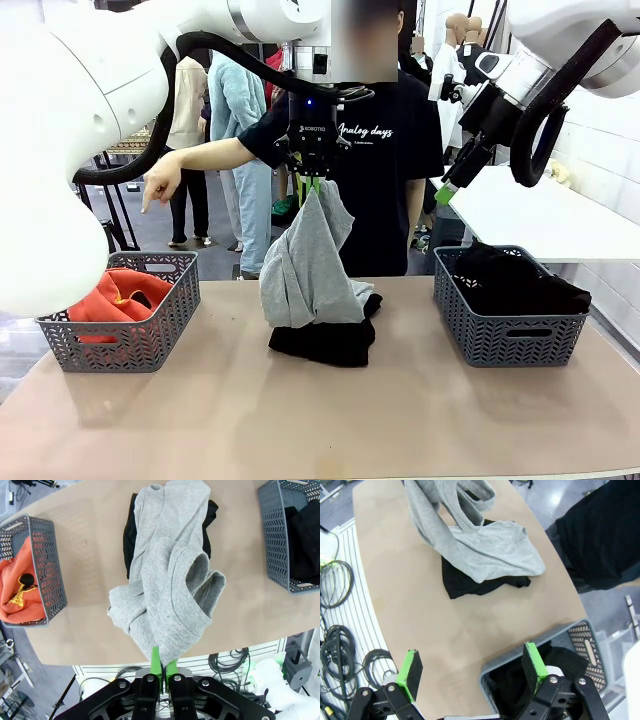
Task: Sort the tops and bottoms.
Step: Sort the clothes according to human instructions.
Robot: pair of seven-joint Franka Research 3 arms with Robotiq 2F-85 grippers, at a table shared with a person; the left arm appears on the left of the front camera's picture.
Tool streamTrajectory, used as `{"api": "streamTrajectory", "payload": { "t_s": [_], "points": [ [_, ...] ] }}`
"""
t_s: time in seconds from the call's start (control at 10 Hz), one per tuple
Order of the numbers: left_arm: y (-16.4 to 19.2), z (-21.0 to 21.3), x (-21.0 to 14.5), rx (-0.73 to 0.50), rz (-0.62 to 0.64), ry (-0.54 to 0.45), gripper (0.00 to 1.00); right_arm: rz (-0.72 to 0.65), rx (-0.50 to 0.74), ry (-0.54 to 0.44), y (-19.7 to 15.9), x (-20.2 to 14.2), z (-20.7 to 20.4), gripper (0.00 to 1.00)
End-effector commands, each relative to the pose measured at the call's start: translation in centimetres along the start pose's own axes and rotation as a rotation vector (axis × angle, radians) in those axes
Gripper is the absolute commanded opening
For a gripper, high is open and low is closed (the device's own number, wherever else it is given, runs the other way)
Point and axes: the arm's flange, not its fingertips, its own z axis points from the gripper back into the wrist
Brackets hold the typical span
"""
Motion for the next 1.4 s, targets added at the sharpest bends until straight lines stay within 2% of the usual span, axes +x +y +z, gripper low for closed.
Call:
{"api": "streamTrajectory", "payload": {
  "t_s": [0.0, 1.0, 1.3],
  "points": [
    [0.4, 0.5, -0.4, -0.015, -0.002, 0.014, 0.00, -0.001, 0.000, 0.007, 0.0, 0.0, 0.0, 1.00],
    [0.0, 0.0, 0.0, 0.000, 0.000, 0.000, 0.00, -0.001, 0.000, 0.007, 0.0, 0.0, 0.0, 1.00],
    [2.7, 7.1, -2.1, 0.048, -0.015, -0.055, 0.00, -0.001, 0.000, 0.007, 0.0, 0.0, 0.0, 1.00]
  ]
}}
